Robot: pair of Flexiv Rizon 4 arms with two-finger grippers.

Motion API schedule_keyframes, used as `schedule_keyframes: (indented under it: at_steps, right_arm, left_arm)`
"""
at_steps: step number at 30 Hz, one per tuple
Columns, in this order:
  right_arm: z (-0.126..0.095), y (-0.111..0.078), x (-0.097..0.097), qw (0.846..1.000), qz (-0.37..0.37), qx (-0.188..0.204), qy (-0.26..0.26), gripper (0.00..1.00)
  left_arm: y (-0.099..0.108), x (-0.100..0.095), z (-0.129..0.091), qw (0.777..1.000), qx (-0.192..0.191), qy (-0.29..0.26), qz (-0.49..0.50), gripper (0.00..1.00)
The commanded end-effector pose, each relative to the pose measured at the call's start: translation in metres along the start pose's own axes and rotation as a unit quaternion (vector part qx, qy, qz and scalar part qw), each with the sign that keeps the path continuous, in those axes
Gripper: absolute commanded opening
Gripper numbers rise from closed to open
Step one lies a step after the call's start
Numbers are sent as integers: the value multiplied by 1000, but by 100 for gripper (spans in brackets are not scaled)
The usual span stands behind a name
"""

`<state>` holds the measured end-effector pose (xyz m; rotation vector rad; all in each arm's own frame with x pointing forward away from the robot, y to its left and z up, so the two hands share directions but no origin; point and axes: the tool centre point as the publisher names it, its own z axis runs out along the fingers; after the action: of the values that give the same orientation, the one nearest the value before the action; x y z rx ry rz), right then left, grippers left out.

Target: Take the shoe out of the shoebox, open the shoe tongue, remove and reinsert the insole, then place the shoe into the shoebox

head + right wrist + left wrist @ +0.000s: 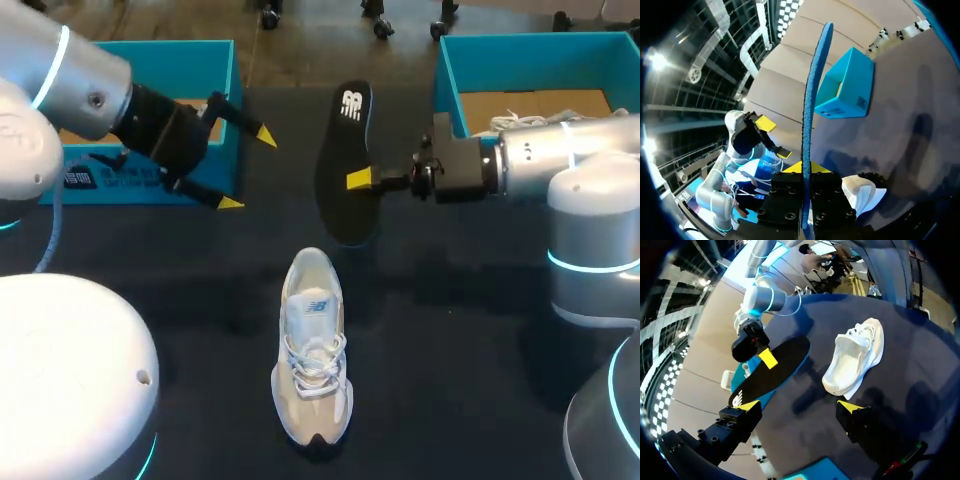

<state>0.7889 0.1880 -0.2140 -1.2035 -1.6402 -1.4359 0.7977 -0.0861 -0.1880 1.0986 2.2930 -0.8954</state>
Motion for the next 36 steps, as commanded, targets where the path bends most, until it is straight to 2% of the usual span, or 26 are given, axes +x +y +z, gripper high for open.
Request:
schedule_keyframes:
  at_steps: [1, 2, 3, 4, 6, 7, 8, 10, 21, 26, 30, 32, 33, 36]
  right_arm:
    - [2, -2, -2, 1000, -7, 0, 2, 0]
    - [3, -3, -4, 1000, -17, -9, 7, 0]
    - [2, -6, -8, 999, -26, -16, 16, 0]
    - [2, -8, -11, 999, -33, -24, 22, 0]
    - [3, -11, -17, 998, -39, -30, 27, 0]
    - [3, -12, -21, 998, -42, -33, 25, 0]
    - [5, -14, -23, 998, -47, -34, 28, 0]
    - [9, -24, -25, 998, -51, -32, 31, 0]
    - [9, -24, -25, 998, -51, -32, 31, 0]
    - [16, -22, -26, 998, -57, -25, 21, 0]
    - [18, -22, -27, 997, -67, -22, 10, 0]
    - [20, -23, -29, 997, -73, -11, 11, 0]
    - [21, -26, -30, 997, -74, -8, -22, 0]
    - [21, -26, -30, 997, -74, -8, -22, 0]
  left_arm:
    - [-5, 5, 14, 995, -10, 62, -77, 100]
    - [-7, 10, 16, 994, -11, 63, -84, 100]
    - [-9, 14, 21, 988, -31, 89, -121, 100]
    - [-11, 18, 22, 987, -25, 89, -128, 100]
    - [-14, 26, 27, 979, -40, 112, -165, 100]
    - [-17, 30, 28, 978, -32, 112, -173, 100]
    - [-18, 33, 28, 969, -36, 128, -207, 100]
    - [-15, 43, 26, 938, -91, 165, -290, 100]
    - [-15, 43, 26, 938, -91, 165, -290, 100]
    - [-9, 65, 48, 924, -85, 186, -322, 100]
    - [-11, 82, 52, 918, -71, 196, -338, 100]
    - [-13, 93, 54, 914, -80, 213, -335, 100]
    - [-14, 100, 53, 908, -87, 234, -336, 100]
    - [-14, 100, 53, 908, -87, 234, -336, 100]
